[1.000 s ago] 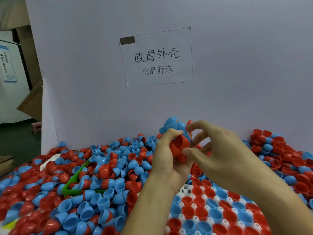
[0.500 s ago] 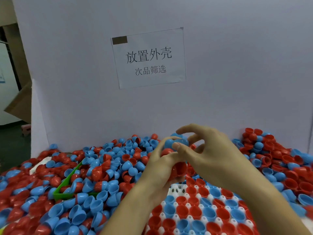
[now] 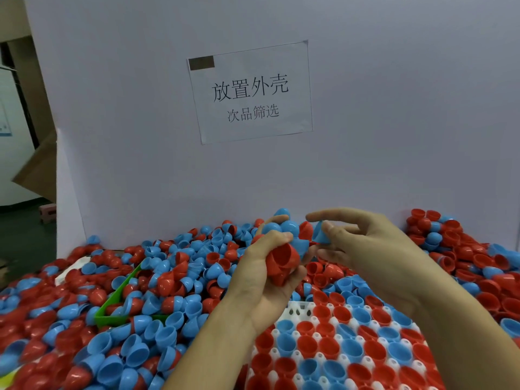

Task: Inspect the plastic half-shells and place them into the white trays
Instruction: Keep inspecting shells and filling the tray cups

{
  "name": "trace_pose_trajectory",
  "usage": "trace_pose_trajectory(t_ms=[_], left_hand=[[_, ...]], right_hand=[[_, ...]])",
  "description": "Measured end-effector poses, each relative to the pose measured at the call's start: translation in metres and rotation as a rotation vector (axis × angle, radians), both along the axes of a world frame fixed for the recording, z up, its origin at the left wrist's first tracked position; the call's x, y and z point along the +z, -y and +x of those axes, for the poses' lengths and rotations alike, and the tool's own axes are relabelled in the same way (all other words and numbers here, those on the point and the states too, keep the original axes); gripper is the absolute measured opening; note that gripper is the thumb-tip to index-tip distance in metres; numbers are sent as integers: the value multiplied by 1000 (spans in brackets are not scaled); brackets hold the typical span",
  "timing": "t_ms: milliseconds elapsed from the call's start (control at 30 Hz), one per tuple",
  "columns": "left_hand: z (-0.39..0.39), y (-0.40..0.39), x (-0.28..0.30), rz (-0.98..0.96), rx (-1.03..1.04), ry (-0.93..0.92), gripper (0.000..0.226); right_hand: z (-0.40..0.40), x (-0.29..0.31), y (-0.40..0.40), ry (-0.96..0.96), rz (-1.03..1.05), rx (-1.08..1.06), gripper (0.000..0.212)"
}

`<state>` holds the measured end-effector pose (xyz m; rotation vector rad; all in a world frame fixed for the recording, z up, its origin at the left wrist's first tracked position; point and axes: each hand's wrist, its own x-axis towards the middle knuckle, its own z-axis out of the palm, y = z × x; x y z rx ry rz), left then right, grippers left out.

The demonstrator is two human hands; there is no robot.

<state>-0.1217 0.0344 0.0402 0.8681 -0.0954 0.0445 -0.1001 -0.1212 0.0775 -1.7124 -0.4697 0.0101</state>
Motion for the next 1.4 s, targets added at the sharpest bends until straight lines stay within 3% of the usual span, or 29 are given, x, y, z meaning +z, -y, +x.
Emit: trace_pose_trajectory(t_ms=[267,400,567,733,1033,1400], left_hand=[[6,-8,-2,-38,185,-31,42],[9,-12,-4,-43,173,-20,44],[9,-13,-5,-58,175,-33,40],[7,-12,-5,-52,175,-36,47],[5,-11,-5,25,86,-51,36],[3,-13,2,-24,95,-40,40]], right_hand=[[5,-4,-1,-57,-121,34,9],[4,-4,-2,-65,-176,104,7],[2,-5,-2,-12,-245,178,22],[1,-8,-4,43,-249,178,17],[4,-10,0,29,-361,210,26],[7,-15,-3,205,-367,-4,20]])
